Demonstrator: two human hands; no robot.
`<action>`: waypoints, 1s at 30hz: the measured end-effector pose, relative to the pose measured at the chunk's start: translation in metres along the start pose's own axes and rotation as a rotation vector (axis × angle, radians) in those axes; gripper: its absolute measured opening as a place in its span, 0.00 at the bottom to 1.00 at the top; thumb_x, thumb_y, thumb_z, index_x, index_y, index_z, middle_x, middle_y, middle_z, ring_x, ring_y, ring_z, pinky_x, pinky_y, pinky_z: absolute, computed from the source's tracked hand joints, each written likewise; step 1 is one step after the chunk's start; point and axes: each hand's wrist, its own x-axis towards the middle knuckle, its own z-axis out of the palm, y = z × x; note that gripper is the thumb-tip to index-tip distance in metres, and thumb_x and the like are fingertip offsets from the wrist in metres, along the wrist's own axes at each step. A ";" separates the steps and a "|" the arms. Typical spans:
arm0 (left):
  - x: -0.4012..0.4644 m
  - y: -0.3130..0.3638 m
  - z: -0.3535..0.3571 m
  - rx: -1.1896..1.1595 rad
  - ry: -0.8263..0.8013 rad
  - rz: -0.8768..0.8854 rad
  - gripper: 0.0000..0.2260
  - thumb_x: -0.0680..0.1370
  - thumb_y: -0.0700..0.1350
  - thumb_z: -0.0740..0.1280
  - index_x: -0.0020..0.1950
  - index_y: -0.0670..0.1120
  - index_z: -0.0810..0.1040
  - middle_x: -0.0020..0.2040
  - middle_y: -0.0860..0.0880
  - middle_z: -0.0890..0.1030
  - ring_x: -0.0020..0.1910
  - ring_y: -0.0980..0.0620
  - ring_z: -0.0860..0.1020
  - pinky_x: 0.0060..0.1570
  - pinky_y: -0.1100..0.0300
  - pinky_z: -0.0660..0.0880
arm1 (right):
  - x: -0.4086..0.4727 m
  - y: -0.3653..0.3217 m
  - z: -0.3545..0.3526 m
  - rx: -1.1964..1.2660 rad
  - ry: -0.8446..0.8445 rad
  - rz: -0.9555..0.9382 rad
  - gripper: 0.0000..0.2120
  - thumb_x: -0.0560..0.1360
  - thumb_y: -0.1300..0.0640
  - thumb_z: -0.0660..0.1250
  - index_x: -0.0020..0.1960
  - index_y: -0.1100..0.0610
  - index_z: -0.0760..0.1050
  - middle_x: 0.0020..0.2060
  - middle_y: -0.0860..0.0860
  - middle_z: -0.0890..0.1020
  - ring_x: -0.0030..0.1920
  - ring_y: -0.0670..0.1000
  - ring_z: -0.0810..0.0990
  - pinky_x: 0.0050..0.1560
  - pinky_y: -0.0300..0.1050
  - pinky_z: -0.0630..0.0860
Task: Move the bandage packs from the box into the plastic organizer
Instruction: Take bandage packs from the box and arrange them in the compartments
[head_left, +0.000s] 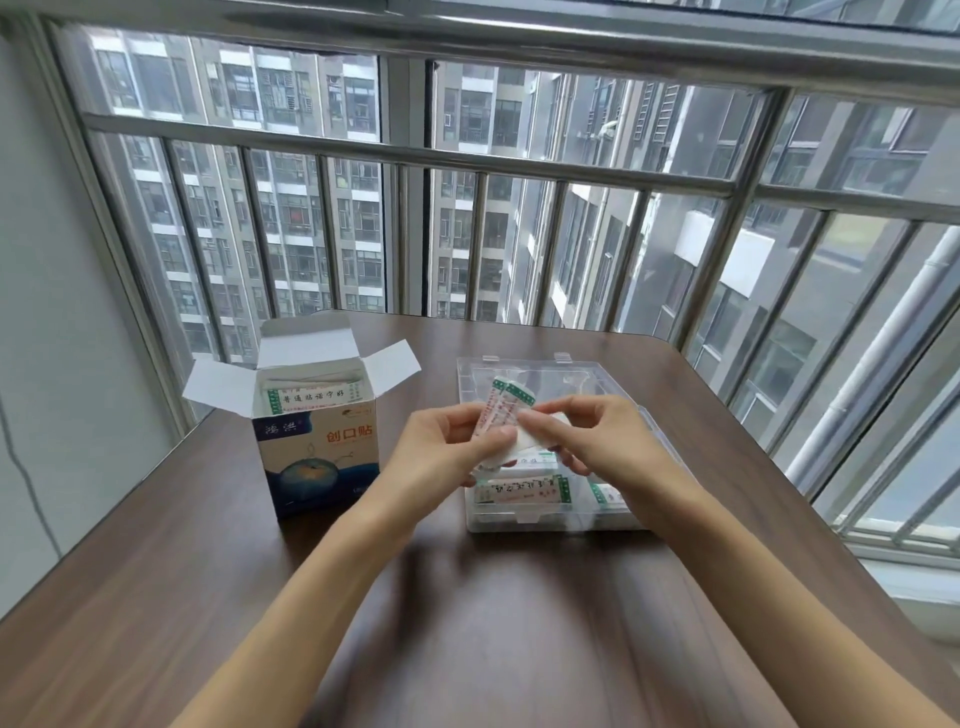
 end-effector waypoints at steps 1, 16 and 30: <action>0.000 0.000 0.000 -0.015 0.004 -0.003 0.06 0.78 0.43 0.67 0.52 0.52 0.81 0.43 0.54 0.85 0.38 0.61 0.82 0.37 0.68 0.74 | 0.000 0.001 -0.001 0.030 0.032 0.004 0.08 0.69 0.54 0.74 0.45 0.57 0.83 0.26 0.50 0.76 0.23 0.43 0.68 0.24 0.32 0.65; 0.010 -0.004 -0.012 -0.111 0.313 0.121 0.07 0.81 0.42 0.62 0.49 0.52 0.77 0.44 0.54 0.84 0.37 0.58 0.83 0.33 0.67 0.77 | 0.020 0.000 -0.032 -0.198 -0.195 -0.270 0.09 0.72 0.65 0.71 0.49 0.55 0.83 0.43 0.50 0.86 0.46 0.48 0.84 0.49 0.38 0.79; 0.005 -0.002 -0.010 -0.021 0.096 0.040 0.06 0.78 0.43 0.67 0.54 0.49 0.80 0.42 0.53 0.85 0.36 0.60 0.82 0.29 0.70 0.73 | 0.019 -0.005 -0.017 -0.133 -0.163 -0.242 0.10 0.79 0.54 0.59 0.55 0.50 0.78 0.54 0.48 0.79 0.50 0.47 0.77 0.46 0.37 0.71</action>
